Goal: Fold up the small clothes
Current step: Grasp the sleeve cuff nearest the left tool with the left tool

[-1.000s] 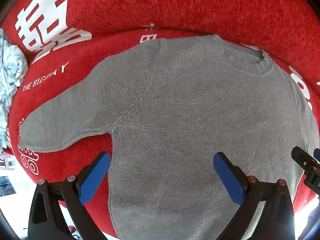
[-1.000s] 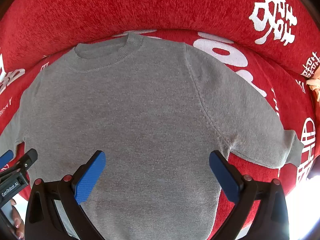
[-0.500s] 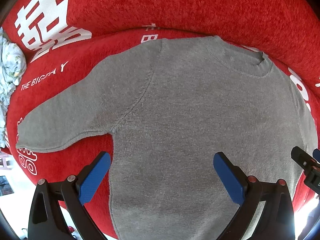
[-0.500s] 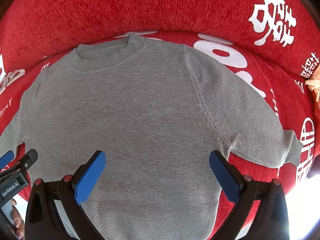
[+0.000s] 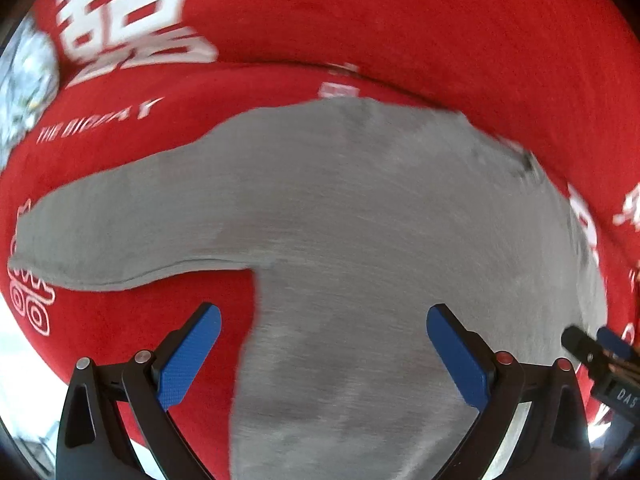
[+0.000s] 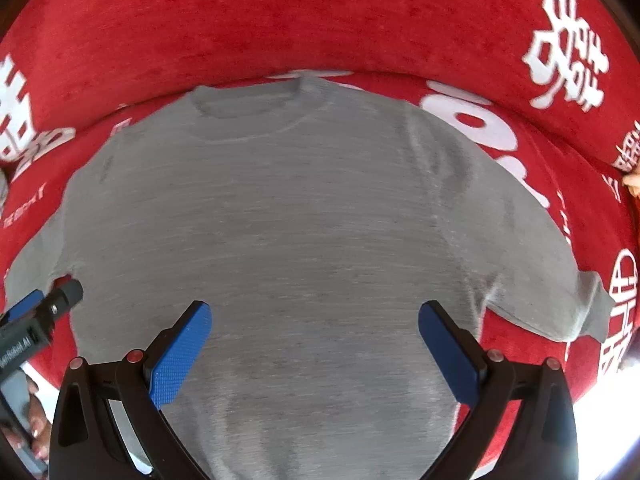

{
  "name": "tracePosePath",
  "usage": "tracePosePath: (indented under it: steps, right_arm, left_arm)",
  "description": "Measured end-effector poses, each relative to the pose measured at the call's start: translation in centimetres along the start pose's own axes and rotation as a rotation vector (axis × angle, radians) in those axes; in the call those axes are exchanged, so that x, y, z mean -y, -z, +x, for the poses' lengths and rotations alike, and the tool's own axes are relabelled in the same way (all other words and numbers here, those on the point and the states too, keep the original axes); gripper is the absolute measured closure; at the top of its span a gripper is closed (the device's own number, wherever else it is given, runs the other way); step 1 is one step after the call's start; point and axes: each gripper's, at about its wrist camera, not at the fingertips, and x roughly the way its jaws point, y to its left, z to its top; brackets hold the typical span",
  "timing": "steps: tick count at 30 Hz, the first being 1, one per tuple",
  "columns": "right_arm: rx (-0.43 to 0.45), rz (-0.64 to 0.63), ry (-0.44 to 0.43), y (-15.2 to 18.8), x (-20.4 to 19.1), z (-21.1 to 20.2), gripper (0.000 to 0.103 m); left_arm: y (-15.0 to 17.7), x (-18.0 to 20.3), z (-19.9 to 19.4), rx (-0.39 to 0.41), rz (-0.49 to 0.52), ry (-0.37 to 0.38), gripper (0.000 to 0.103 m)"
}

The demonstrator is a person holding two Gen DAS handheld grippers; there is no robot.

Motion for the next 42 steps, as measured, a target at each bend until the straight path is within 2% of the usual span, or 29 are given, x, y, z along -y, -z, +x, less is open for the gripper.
tracePosePath:
  steps: [4,7,10,13,18,21,24,26,27,28,29,30,32,35,39,42]
  right_arm:
    - [-0.004,-0.044,-0.034,0.3,-2.7,-0.1,0.000]
    - [-0.016,-0.088,-0.064,1.0,-5.1,-0.2,0.000]
    - [-0.040,-0.134,-0.070,1.7,-7.2,0.3,0.000]
    - [-0.067,-0.171,-0.076,2.5,-9.0,0.8,0.000]
    - [-0.084,-0.192,-0.076,2.8,-11.4,1.5,0.000]
    - [-0.088,-0.201,-0.080,3.0,-12.2,1.4,0.000]
    - [-0.094,-0.206,-0.082,3.1,-12.8,1.5,0.000]
    - [-0.104,-0.200,-0.090,3.3,-12.7,1.5,0.000]
    - [-0.108,-0.196,-0.093,3.3,-12.6,1.5,0.000]
    - [-0.112,-0.191,-0.096,3.3,-12.6,1.6,0.000]
    - [-0.115,-0.187,-0.098,3.4,-12.6,1.7,0.000]
    - [-0.117,-0.183,-0.100,3.4,-12.6,1.8,0.000]
    - [-0.115,-0.179,-0.107,3.5,-12.4,1.7,0.000]
    - [-0.088,-0.177,-0.123,3.5,-11.9,1.2,0.000]
    - [-0.061,-0.154,-0.143,3.6,-10.2,0.3,0.000]
    - [-0.042,-0.110,-0.144,3.6,-7.9,-0.2,0.000]
  left_arm:
    - [0.2,-6.3,0.0,0.032,-0.144,0.041,0.000]
    - [1.0,-11.7,0.7,0.059,-0.292,0.099,0.000]
    - [2.1,-16.5,2.7,0.055,-0.458,0.184,0.000]
    - [2.4,-19.8,5.4,0.034,-0.617,0.315,0.000]
    - [1.2,-22.2,6.4,0.085,-0.711,0.410,0.000]
    - [-0.1,-24.4,5.0,0.167,-0.748,0.391,0.000]
    - [-0.8,-26.6,3.6,0.225,-0.751,0.296,0.000]
    - [-0.8,-28.3,3.2,0.233,-0.750,0.242,0.015]
    - [-0.7,-29.0,3.0,0.230,-0.750,0.232,0.030]
    - [-0.8,-29.4,2.9,0.227,-0.748,0.214,0.054]
    - [-0.8,-29.7,2.8,0.222,-0.732,0.187,0.072]
    - [-0.7,-30.2,2.9,0.214,-0.710,0.179,0.097]
    - [-0.5,-29.9,2.9,0.212,-0.682,0.195,0.097]
    - [-0.9,-27.9,0.6,0.254,-0.584,0.215,0.097]
    - [-2.9,-21.9,-2.8,0.315,-0.397,0.293,0.097]
    - [-5.6,-14.8,-4.9,0.345,-0.233,0.376,0.097]
